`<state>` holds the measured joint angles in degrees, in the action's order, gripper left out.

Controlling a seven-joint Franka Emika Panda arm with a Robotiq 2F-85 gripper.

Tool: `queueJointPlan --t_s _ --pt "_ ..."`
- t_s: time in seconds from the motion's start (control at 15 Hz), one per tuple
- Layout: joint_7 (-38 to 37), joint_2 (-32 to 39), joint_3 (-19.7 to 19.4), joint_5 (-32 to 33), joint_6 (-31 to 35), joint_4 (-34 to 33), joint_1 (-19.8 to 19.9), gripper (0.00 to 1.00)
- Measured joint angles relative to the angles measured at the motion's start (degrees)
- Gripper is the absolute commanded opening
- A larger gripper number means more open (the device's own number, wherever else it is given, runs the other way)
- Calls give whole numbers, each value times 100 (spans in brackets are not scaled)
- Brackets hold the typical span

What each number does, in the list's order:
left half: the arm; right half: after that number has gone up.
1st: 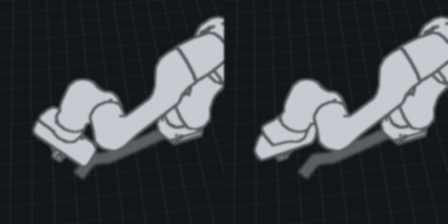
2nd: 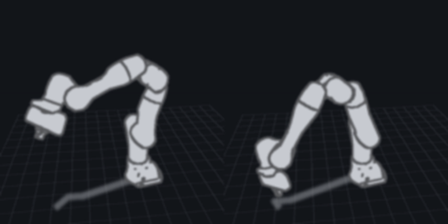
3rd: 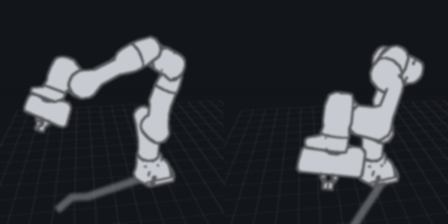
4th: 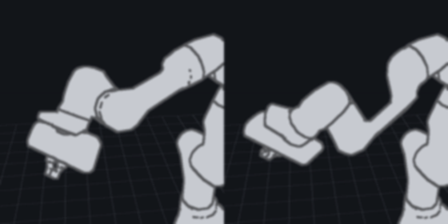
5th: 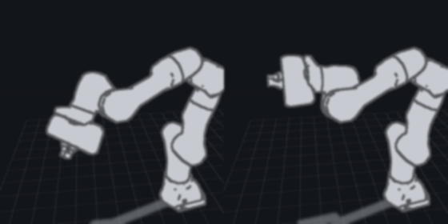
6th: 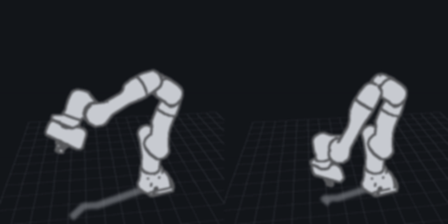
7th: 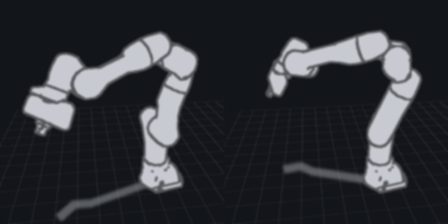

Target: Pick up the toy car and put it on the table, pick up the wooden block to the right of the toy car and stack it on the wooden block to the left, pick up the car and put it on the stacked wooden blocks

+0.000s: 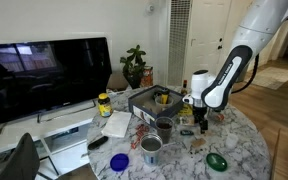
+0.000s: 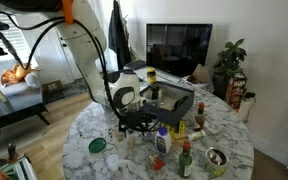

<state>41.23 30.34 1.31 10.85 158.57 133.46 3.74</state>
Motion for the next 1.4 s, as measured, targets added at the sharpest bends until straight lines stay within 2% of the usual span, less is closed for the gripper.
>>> queueJointPlan --t_s 0.07,0.13,0.2,0.27,0.4,0.47,0.53,0.6,0.67,0.8,0.87,1.4 --pt "-31 0 -8 0 -96 -4 0 88" --pt "-60 0 -13 0 -185 -5 0 81" --pt "-78 -1 -15 0 -260 -8 2 83" --pt "-84 -1 -14 0 -317 -9 3 78" --pt "-89 -1 -11 0 -402 -10 4 74" --pt "-89 -1 -6 0 -438 -11 4 63" --pt "-89 0 -4 0 -469 -11 4 64" --pt "-89 6 -1 0 -480 -11 5 71" --pt "-89 16 3 0 -481 -12 5 88" --pt "-90 41 6 0 -481 -15 5 98" --pt "-98 51 5 0 -481 -14 3 100" --pt "-317 24 -14 10 -481 2 -3 100"
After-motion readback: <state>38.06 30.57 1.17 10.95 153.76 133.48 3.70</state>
